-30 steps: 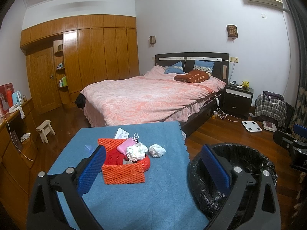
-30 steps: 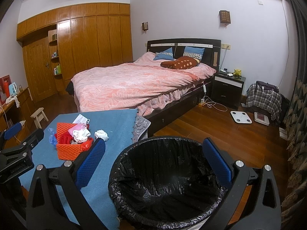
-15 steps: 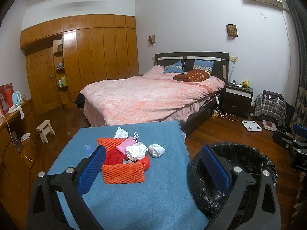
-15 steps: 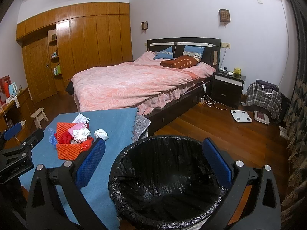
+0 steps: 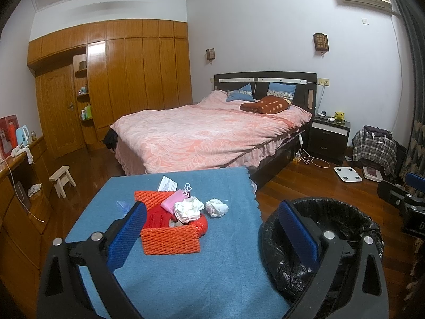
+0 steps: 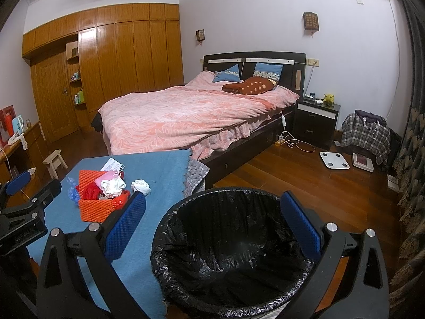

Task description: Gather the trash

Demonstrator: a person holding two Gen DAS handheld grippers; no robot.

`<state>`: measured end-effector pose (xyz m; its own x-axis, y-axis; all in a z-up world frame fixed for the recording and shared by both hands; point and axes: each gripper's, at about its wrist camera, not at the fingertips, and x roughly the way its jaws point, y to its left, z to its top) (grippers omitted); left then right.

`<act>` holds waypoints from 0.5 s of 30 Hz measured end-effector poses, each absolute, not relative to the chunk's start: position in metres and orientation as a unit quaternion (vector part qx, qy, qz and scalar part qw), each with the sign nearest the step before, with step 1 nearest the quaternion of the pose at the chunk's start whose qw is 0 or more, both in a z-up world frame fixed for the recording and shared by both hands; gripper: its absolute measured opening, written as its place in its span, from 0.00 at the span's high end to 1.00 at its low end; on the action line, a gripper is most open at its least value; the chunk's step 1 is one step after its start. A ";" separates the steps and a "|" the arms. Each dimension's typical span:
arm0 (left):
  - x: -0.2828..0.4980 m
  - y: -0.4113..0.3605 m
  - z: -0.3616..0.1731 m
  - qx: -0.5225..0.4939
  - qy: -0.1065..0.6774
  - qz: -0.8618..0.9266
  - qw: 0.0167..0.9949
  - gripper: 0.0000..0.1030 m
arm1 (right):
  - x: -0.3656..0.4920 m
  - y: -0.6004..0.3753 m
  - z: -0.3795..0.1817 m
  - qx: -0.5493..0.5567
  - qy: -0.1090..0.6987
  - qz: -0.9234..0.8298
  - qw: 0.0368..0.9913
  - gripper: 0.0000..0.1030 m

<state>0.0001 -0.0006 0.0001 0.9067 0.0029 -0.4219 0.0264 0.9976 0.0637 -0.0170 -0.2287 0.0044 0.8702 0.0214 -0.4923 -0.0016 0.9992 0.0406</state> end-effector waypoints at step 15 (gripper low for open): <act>-0.001 -0.001 -0.003 0.033 0.217 -0.006 0.976 0.06 | -0.015 -0.224 0.001 0.018 0.256 0.008 0.966 0.04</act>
